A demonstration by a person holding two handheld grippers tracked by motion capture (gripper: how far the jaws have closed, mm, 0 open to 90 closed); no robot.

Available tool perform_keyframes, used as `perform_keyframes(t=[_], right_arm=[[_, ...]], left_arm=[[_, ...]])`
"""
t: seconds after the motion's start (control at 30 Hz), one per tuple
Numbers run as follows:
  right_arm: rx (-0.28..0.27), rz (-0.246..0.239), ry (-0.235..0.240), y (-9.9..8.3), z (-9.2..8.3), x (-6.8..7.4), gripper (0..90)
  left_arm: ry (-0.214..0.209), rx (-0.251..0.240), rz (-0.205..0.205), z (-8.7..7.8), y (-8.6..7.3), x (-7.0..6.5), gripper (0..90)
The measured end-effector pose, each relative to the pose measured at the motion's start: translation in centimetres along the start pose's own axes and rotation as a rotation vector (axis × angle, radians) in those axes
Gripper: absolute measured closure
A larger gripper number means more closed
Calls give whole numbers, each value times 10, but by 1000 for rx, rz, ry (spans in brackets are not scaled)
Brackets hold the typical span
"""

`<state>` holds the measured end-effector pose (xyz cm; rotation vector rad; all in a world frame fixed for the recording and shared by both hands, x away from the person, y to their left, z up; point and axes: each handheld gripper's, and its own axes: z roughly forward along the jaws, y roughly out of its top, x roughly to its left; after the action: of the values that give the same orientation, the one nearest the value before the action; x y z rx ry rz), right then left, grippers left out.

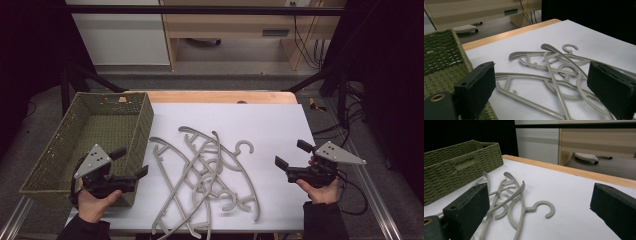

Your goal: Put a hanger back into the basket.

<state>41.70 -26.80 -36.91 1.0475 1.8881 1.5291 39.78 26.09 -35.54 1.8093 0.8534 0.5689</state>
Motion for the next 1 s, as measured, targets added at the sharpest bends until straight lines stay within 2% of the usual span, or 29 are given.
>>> perform_keyframes(t=[0.07, 0.1, 0.13, 0.2, 0.33, 0.5, 0.63, 0.67, 0.77, 0.8, 0.83, 0.9, 0.97, 1.0], right_arm=[[2, -5, 4, 0, 2, 2, 26], [12, -7, 7, -1, 3, 3, 25], [12, -7, 7, -1, 3, 3, 25], [19, -12, 6, -1, 5, 4, 25], [22, -17, 8, 0, 5, 5, 25], [33, -14, 13, -1, 7, 6, 25], [35, -13, 14, -1, 7, 6, 25], [35, -13, 14, -1, 7, 6, 25], [30, -14, 14, 0, 6, 6, 25], [31, -13, 15, 0, 6, 6, 25], [33, -12, 16, 0, 6, 6, 25], [34, -12, 16, 0, 6, 6, 25], [36, -13, 14, 0, 6, 6, 25], [36, -13, 14, -1, 6, 6, 25]], left_arm=[[-14, 23, 6, 5, 0, -7, 90], [-28, 44, 22, 10, 0, -13, 94], [-28, 44, 22, 10, 0, -13, 101], [-49, 66, 47, 16, -1, -24, 129], [-71, 96, 57, 22, -2, -33, 130], [-119, 163, 69, 36, -8, -48, 129], [-156, 225, 93, 46, -14, -60, 131], [-156, 225, 93, 46, -14, -60, 134], [-191, 282, 116, 55, -19, -72, 155], [-191, 282, 116, 55, -19, -72, 156], [-206, 316, 140, 60, -22, -78, 166], [-213, 331, 142, 62, -24, -81, 187], [-233, 370, 148, 68, -29, -88, 209], [-233, 370, 148, 68, -29, -88, 219]])
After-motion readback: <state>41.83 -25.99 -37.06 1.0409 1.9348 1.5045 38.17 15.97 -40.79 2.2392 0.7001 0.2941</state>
